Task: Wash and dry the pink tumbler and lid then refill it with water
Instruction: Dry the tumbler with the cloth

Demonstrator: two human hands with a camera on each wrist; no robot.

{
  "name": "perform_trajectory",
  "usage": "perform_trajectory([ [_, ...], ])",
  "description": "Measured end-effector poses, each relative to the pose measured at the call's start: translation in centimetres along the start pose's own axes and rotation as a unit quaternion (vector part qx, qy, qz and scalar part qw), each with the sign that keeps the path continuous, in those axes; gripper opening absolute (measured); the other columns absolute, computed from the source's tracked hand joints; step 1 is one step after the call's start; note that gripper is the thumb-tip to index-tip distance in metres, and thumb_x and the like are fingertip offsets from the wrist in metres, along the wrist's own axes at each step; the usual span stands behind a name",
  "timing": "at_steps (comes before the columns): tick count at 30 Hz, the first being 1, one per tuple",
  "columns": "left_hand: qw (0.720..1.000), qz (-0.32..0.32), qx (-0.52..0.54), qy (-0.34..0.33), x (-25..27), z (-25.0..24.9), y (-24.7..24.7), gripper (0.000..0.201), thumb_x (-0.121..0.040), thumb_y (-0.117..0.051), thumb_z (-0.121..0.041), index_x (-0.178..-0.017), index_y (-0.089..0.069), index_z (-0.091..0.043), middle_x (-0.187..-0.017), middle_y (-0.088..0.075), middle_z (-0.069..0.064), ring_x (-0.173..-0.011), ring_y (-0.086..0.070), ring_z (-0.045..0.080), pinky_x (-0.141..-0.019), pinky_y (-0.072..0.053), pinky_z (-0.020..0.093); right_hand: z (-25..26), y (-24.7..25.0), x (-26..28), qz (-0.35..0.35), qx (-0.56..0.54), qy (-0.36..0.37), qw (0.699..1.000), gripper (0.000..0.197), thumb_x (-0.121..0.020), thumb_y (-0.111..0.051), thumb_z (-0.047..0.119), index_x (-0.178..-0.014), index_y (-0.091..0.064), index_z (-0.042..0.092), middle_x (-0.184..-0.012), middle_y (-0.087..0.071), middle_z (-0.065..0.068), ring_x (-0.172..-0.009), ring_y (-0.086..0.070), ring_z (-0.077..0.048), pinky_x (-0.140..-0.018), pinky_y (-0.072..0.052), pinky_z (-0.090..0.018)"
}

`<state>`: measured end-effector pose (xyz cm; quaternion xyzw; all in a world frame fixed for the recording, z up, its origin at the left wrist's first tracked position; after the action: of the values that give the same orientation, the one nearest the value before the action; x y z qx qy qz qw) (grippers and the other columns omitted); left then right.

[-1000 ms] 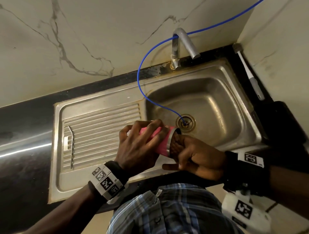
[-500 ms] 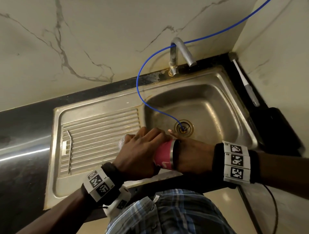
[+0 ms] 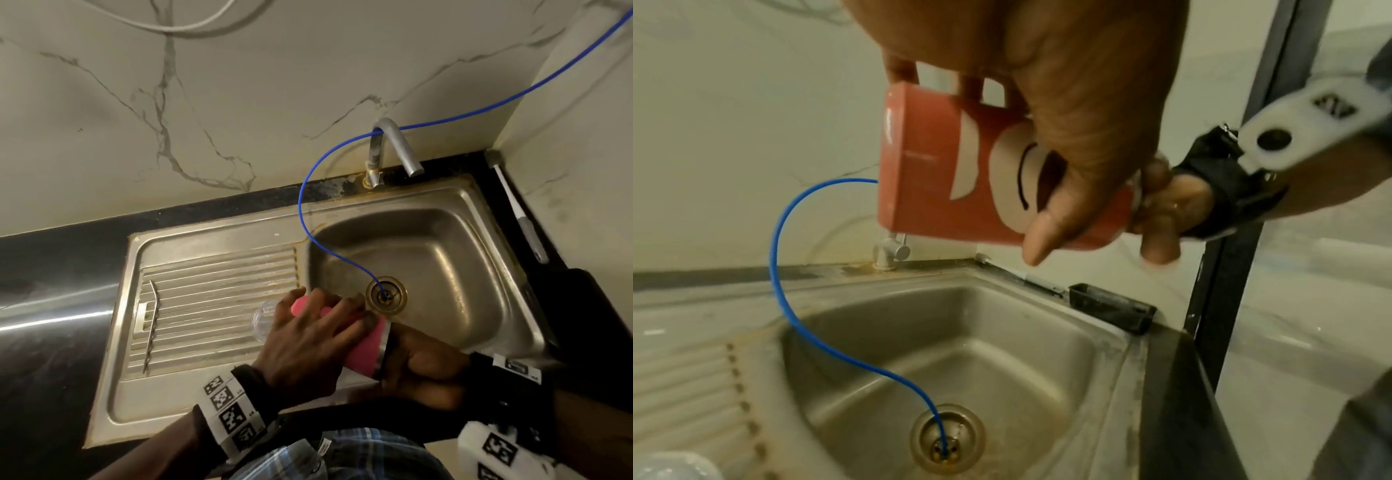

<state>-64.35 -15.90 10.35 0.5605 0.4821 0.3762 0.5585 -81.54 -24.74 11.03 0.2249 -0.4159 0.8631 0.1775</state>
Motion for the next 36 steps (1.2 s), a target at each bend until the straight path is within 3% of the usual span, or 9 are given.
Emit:
perform_trajectory([
  [4,1.0,0.0,-0.012,-0.009,0.0,0.3,-0.5,0.067,-0.077,-0.06,-0.039,-0.143,-0.054,-0.037,-0.149,-0.055,-0.009,-0.12,-0.062,0.028,-0.106,-0.043,0.062,-1.1,0.3,0.1,0.009,-0.109,0.028,0.994,0.087,-0.072,-0.033,-0.031,-0.139,-0.061,0.017,-0.144,-0.061,-0.013,-0.137,-0.055,-0.03,-0.112,-0.032,-0.069],
  [9,0.998,0.037,0.012,0.041,0.2,0.3,-0.6,0.09,-0.059,-0.08,-0.04,-0.144,-0.052,-0.041,-0.149,-0.056,-0.012,-0.12,-0.058,0.027,-0.113,-0.034,0.067,-1.3,1.0,-0.1,-0.103,0.144,0.044,0.983,0.091,-0.044,-0.054,-0.014,-0.132,-0.062,0.011,-0.127,-0.072,-0.01,-0.128,-0.06,-0.037,-0.086,-0.052,-0.04],
  [21,0.992,-0.041,0.06,0.102,1.0,1.2,1.2,0.077,-0.065,-0.079,-0.042,-0.138,-0.058,-0.034,-0.145,-0.059,-0.012,-0.119,-0.064,0.028,-0.114,-0.033,0.072,0.9,1.2,1.5,-0.013,0.475,0.081,0.876,0.088,-0.077,-0.047,-0.014,-0.153,-0.046,0.029,-0.153,-0.051,0.016,-0.145,-0.04,0.0,-0.124,-0.029,-0.029],
  [23,0.995,-0.04,0.065,0.07,1.1,0.1,0.8,0.074,-0.066,-0.077,-0.043,-0.138,-0.059,-0.034,-0.144,-0.06,-0.013,-0.12,-0.064,0.026,-0.114,-0.034,0.072,0.3,1.8,0.9,0.004,0.599,0.057,0.799,0.067,-0.08,-0.049,-0.005,-0.141,-0.059,0.02,-0.143,-0.061,0.0,-0.141,-0.05,-0.017,-0.122,-0.034,-0.038],
  [26,0.996,-0.034,0.065,0.059,1.2,-0.6,0.0,0.074,-0.066,-0.074,-0.043,-0.138,-0.059,-0.035,-0.146,-0.06,-0.014,-0.123,-0.062,0.024,-0.117,-0.034,0.069,-0.8,2.4,0.1,0.007,0.829,-0.015,0.56,0.043,-0.092,-0.04,0.017,-0.125,-0.062,0.002,-0.128,-0.062,-0.028,-0.125,-0.055,-0.048,-0.11,-0.035,-0.065],
  [28,0.996,-0.026,0.063,0.057,1.2,-0.4,-0.3,0.076,-0.065,-0.073,-0.045,-0.139,-0.057,-0.036,-0.146,-0.058,-0.014,-0.121,-0.063,0.025,-0.116,-0.036,0.067,-0.8,1.8,-0.5,0.019,0.861,0.025,0.507,0.053,-0.089,-0.033,0.026,-0.136,-0.051,0.008,-0.141,-0.052,-0.023,-0.134,-0.046,-0.04,-0.115,-0.026,-0.064],
  [30,0.996,-0.02,0.057,0.06,1.0,0.1,-0.4,0.08,-0.064,-0.073,-0.05,-0.14,-0.054,-0.035,-0.147,-0.058,-0.013,-0.119,-0.064,0.025,-0.114,-0.038,0.066,0.0,1.3,-0.7,0.025,0.817,0.062,0.573,0.063,-0.086,-0.034,0.026,-0.148,-0.033,0.016,-0.156,-0.037,-0.013,-0.146,-0.029,-0.027,-0.122,-0.015,-0.055],
  [33,0.995,-0.03,0.03,0.095,0.6,1.5,-0.2,0.08,-0.065,-0.073,-0.05,-0.141,-0.054,-0.032,-0.146,-0.059,-0.009,-0.117,-0.063,0.026,-0.113,-0.039,0.068,1.7,0.8,-0.5,-0.006,0.697,0.045,0.715,0.048,-0.093,-0.045,0.0,-0.14,-0.053,0.004,-0.146,-0.05,-0.023,-0.141,-0.043,-0.038,-0.118,-0.034,-0.045],
  [36,0.987,-0.027,0.025,0.158,0.4,3.7,0.0,0.075,-0.071,-0.067,-0.053,-0.142,-0.054,-0.03,-0.146,-0.06,-0.007,-0.119,-0.064,0.03,-0.113,-0.037,0.072,3.2,0.1,0.1,-0.039,0.495,0.121,0.86,0.074,-0.085,-0.045,-0.024,-0.145,-0.054,0.019,-0.148,-0.057,0.01,-0.143,-0.045,-0.006,-0.12,-0.03,-0.02],
])
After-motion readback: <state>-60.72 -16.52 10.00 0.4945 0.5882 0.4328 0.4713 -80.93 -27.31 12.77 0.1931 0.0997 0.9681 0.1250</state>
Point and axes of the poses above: each hand's wrist, its own x-axis away from the middle knuckle, its own y-axis out of the back of the hand, z = x × y, the point moved 1 cm from there along -x, towards the middle knuckle
